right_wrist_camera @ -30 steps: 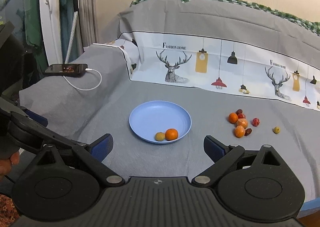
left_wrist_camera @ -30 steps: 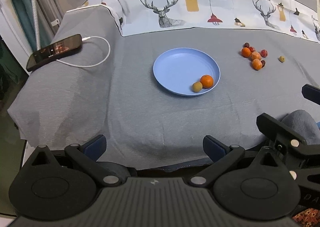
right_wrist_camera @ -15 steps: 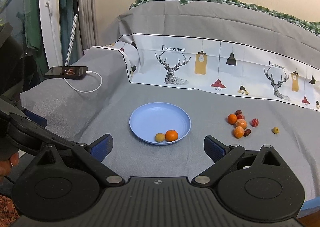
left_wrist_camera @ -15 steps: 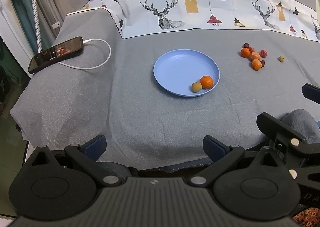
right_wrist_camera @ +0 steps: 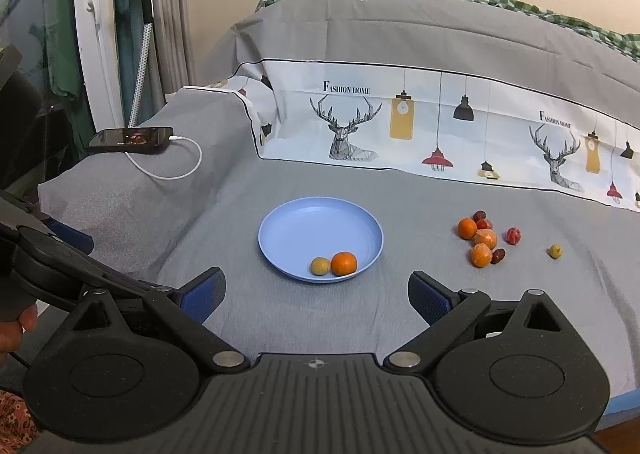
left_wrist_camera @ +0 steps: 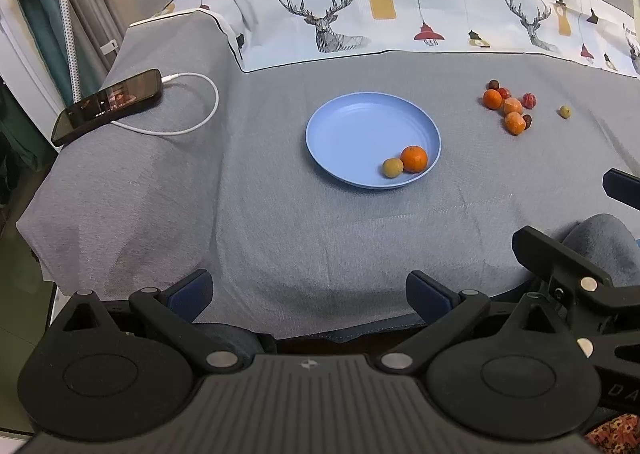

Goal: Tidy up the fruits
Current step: 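Move both tools back toward the fruit cluster, then grasp a mandarin with the left tool while the right tool grasps another mandarin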

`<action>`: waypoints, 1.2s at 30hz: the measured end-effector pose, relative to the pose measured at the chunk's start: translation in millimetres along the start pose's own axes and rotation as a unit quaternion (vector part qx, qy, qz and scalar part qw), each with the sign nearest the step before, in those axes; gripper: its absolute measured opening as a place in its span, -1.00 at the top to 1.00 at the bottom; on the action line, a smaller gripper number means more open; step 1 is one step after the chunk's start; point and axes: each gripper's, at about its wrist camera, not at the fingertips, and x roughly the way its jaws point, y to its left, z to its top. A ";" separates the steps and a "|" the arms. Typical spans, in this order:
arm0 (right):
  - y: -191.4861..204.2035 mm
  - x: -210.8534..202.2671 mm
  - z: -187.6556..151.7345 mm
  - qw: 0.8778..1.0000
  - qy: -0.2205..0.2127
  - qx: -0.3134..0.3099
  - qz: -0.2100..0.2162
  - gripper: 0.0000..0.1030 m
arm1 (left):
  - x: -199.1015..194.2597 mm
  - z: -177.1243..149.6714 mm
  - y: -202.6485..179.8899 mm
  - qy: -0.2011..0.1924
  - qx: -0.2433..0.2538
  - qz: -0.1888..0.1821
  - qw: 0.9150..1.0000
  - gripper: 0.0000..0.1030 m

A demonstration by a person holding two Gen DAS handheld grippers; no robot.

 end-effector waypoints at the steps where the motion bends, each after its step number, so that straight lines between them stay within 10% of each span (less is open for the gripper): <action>1: -0.5 0.9 0.1 1.000 0.001 0.001 0.001 -0.90 | 0.3 0.5 -1.0 0.001 0.001 0.000 1.000 -0.99; 22: -82.6 57.1 -14.8 0.987 0.054 0.143 -0.058 -0.90 | 49.0 72.1 -42.3 0.024 0.031 -0.022 0.999 -0.99; 36: -204.5 234.2 -18.7 0.955 0.093 0.199 -0.201 -0.90 | 158.7 182.2 -124.8 0.006 0.128 -0.025 0.991 -0.99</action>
